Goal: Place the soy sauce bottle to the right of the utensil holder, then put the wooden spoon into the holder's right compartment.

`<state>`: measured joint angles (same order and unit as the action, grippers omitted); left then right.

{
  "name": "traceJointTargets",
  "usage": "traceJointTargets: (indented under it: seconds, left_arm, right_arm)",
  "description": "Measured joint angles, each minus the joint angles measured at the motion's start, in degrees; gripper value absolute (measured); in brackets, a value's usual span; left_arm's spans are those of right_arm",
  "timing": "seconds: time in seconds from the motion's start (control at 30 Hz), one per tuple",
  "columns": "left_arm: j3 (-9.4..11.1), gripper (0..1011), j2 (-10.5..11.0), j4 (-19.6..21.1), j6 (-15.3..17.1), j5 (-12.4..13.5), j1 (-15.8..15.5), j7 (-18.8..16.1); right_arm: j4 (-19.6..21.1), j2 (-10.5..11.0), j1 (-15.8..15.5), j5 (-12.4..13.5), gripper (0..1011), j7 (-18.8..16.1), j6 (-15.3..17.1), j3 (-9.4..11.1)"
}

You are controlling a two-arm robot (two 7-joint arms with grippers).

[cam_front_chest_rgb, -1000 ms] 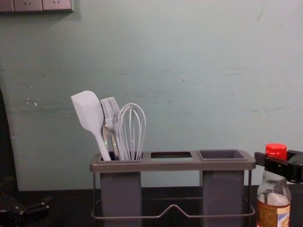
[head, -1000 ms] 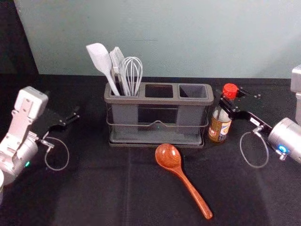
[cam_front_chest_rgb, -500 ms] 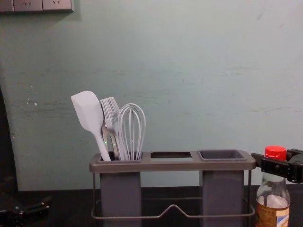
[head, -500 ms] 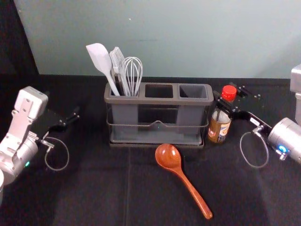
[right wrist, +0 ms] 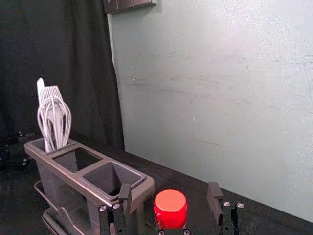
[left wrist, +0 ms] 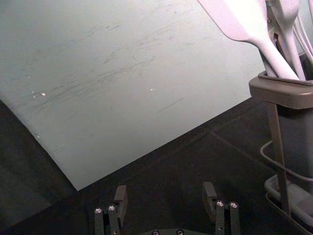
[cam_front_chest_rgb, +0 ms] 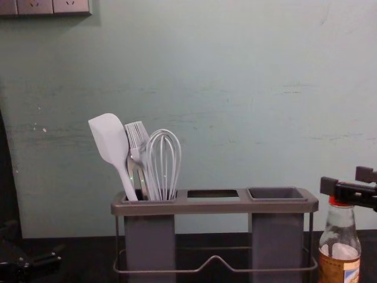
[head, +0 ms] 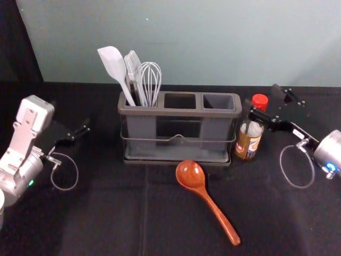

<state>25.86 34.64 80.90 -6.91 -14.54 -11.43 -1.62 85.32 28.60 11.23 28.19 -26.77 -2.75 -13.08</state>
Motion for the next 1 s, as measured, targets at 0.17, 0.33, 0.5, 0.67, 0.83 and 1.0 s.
traceJointTargets:
  seconds: [0.17, 0.33, 0.5, 0.67, 0.83, 1.0]
  left_arm:
    - [0.00, 1005, 0.00, 0.00, 0.00, 0.00, 0.00, 0.00]
    - [0.00, 1005, 0.00, 0.00, 0.00, 0.00, 0.00, 0.00]
    - [0.00, 1005, 0.00, 0.00, 0.00, 0.00, 0.00, 0.00]
    - [0.00, 1005, 0.00, 0.00, 0.00, 0.00, 0.00, 0.00]
    - [0.00, 1005, 0.00, 0.00, 0.00, 0.00, 0.00, 0.00]
    - [0.00, 1005, 0.00, 0.00, 0.00, 0.00, 0.00, 0.00]
  right_arm:
    - [2.93, 1.08, -2.69, 0.65, 1002, 0.12, -0.66, 1.27]
    - [6.10, 2.28, -5.93, 0.88, 1003, 1.04, -0.56, 2.47]
    - [9.86, 4.08, -9.80, 0.87, 1003, 2.31, 1.58, 3.56]
    - [14.15, 6.60, -14.72, 1.05, 1003, 2.72, 4.30, 4.66]
    - [17.31, 8.48, -18.90, 1.44, 1003, 2.73, 6.12, 5.08]
    - [19.56, 10.01, -21.19, 1.18, 1002, 2.71, 7.67, 4.67]
